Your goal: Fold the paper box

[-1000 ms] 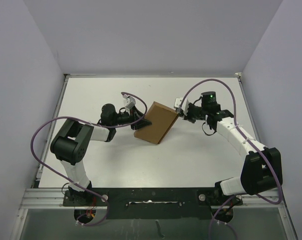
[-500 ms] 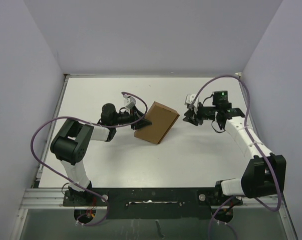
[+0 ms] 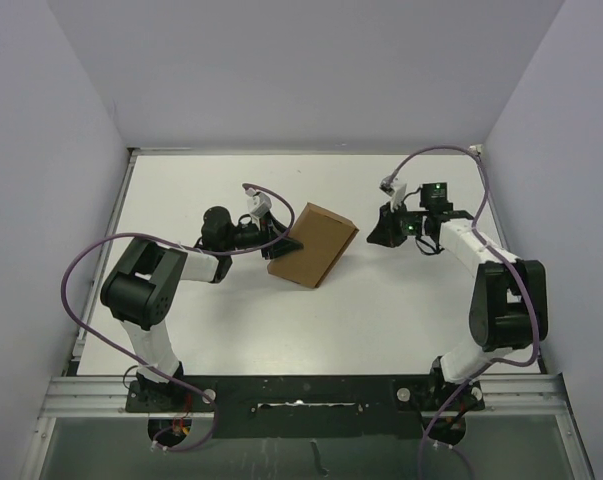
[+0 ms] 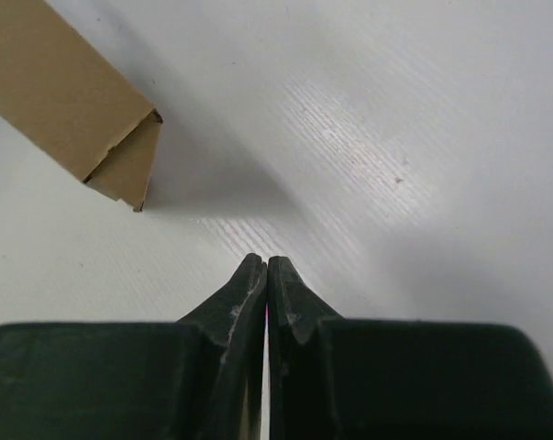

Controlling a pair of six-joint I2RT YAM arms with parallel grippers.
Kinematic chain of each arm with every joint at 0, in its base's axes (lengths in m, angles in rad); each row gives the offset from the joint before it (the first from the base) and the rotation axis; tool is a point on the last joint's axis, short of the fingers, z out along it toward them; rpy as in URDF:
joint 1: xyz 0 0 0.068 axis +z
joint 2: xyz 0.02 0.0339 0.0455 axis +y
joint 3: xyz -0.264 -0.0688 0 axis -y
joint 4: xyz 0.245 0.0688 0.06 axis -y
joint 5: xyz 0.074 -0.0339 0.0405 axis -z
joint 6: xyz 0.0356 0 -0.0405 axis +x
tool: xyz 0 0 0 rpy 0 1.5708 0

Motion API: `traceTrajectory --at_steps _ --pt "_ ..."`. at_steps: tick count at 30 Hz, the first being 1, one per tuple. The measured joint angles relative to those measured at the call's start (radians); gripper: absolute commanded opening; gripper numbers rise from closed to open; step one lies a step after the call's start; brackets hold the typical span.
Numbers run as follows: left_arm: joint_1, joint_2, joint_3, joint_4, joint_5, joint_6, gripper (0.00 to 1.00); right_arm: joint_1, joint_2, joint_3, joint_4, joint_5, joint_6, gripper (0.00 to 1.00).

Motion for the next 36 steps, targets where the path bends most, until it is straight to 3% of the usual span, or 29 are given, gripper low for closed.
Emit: traceTrajectory --at_steps 10,24,30,36 --pt "0.000 0.000 0.003 -0.009 -0.002 0.000 0.19 0.092 0.060 0.054 -0.002 0.072 0.235 0.00" --pt "0.004 0.000 0.008 -0.030 -0.004 0.002 0.18 0.181 0.059 0.099 0.016 0.203 0.285 0.00" --pt "0.000 -0.013 0.026 -0.098 -0.012 0.023 0.17 0.189 0.059 0.101 0.015 0.250 0.428 0.00" --pt "-0.035 -0.068 0.061 -0.272 -0.080 0.114 0.18 0.187 0.059 0.121 0.008 0.285 0.578 0.00"
